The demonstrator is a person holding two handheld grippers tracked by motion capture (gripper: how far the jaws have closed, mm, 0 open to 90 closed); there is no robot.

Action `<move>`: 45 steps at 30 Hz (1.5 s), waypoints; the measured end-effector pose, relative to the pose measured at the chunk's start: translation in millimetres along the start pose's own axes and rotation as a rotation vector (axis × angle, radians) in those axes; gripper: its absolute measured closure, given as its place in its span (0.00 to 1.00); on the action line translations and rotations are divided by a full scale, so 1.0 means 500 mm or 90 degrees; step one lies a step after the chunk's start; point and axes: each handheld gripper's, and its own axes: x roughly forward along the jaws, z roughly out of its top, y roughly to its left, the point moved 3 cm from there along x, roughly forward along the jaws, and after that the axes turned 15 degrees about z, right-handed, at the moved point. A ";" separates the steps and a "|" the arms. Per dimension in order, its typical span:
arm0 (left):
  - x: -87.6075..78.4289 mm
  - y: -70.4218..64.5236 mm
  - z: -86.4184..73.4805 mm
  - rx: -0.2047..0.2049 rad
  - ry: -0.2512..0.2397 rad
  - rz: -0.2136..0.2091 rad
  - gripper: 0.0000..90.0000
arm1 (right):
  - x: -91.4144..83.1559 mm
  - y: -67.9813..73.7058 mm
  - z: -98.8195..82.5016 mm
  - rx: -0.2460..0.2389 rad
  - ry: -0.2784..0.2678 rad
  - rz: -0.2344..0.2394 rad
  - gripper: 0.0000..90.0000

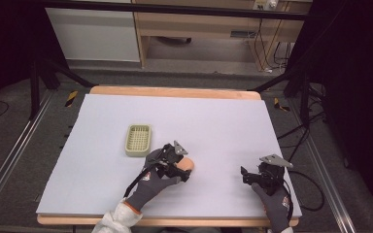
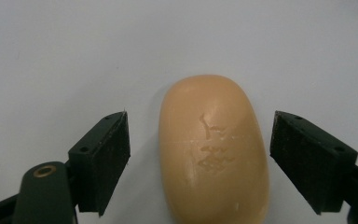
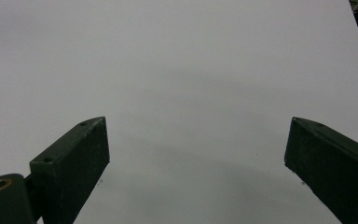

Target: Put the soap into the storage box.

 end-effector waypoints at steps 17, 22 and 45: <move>0.028 -0.018 -0.006 0.018 0.034 0.004 0.24 | 0.002 -0.001 0.000 0.001 0.004 0.003 0.08; 0.033 -0.019 -0.010 0.020 0.046 0.004 0.26 | 0.003 -0.001 -0.001 0.000 0.004 0.002 0.08; 0.031 -0.018 -0.007 0.015 0.069 -0.011 0.35 | 0.004 0.001 0.000 0.003 0.004 0.003 0.07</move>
